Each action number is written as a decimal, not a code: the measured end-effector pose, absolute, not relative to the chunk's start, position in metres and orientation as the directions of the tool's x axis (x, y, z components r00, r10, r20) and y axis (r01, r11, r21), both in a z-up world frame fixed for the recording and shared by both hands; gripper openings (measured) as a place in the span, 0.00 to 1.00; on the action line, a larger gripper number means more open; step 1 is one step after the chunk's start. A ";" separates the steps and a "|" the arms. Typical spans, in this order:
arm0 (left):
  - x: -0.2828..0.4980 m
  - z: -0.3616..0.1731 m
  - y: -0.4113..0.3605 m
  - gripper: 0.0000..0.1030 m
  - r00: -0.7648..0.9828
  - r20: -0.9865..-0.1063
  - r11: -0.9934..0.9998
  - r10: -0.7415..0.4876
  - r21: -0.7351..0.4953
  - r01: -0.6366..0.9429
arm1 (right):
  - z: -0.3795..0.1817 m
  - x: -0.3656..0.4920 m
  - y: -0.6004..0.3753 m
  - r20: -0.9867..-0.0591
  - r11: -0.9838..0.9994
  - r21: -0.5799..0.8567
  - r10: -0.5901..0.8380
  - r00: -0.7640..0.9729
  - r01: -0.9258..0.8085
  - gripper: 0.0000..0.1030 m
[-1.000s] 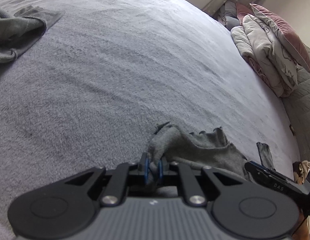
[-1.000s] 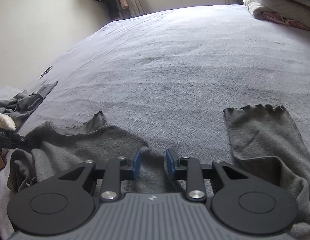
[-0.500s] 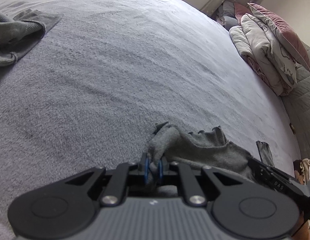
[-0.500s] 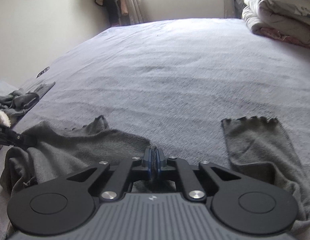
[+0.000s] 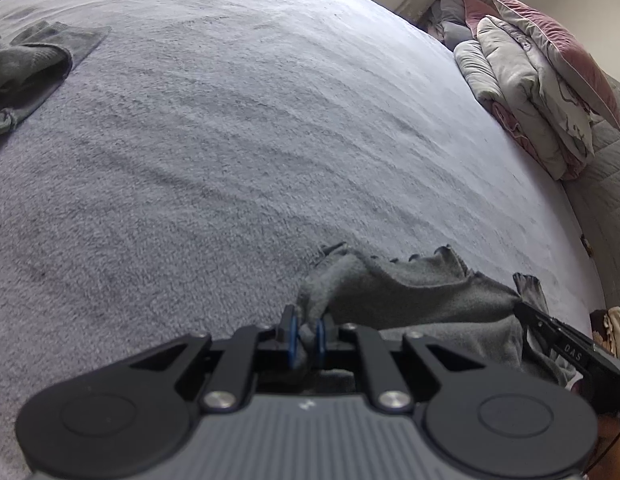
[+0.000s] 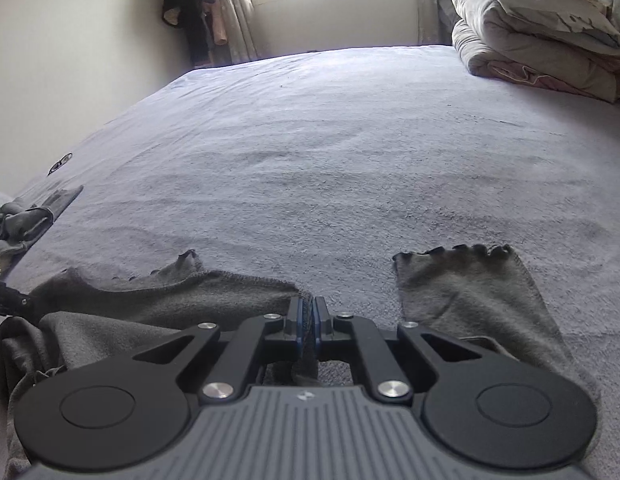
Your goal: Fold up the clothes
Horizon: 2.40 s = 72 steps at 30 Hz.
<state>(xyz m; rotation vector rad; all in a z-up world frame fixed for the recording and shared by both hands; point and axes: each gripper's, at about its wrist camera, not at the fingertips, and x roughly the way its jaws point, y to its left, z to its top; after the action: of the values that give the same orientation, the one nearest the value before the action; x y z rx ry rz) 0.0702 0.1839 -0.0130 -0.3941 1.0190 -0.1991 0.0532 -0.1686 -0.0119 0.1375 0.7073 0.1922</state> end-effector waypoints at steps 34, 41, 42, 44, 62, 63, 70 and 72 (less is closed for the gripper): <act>0.113 0.017 0.124 0.06 0.668 -0.675 0.919 -0.315 -0.392 0.037 | 0.024 0.056 -0.211 -0.493 0.997 0.079 0.045 0.869 -0.006 0.05; 0.171 0.017 0.096 0.07 0.682 -0.661 0.929 -0.312 -0.362 0.074 | 0.028 0.070 -0.227 -0.441 0.999 0.022 -0.035 0.897 0.049 0.05; 0.178 0.017 0.091 0.07 0.686 -0.657 0.929 -0.313 -0.360 0.079 | 0.029 0.072 -0.229 -0.433 0.998 0.014 -0.046 0.900 0.058 0.05; 0.192 0.020 0.082 0.07 0.698 -0.642 0.930 -0.315 -0.355 0.093 | 0.027 0.078 -0.234 -0.424 0.997 0.006 -0.064 0.903 0.073 0.05; 0.268 -0.021 0.034 0.20 0.648 -0.725 0.968 -0.233 -0.233 0.088 | -0.004 0.131 -0.256 -0.554 0.997 0.040 -0.034 0.832 0.068 0.11; 0.265 -0.021 0.034 0.27 0.649 -0.725 0.969 -0.232 -0.229 0.090 | -0.002 0.130 -0.259 -0.559 0.996 0.053 -0.031 0.829 0.073 0.13; 0.230 -0.001 0.052 0.40 0.622 -0.746 0.968 -0.239 -0.232 0.094 | 0.017 0.107 -0.267 -0.589 0.985 0.137 -0.001 0.808 0.101 0.27; 0.214 0.008 0.060 0.47 0.615 -0.748 0.965 -0.247 -0.245 0.089 | 0.023 0.097 -0.262 -0.601 0.989 0.117 0.002 0.799 0.085 0.30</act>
<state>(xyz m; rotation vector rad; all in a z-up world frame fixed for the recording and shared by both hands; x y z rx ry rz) 0.2137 0.0600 0.0076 -0.1911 0.8883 -0.1953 0.0971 -0.2620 0.0233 0.1412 0.6437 -0.0448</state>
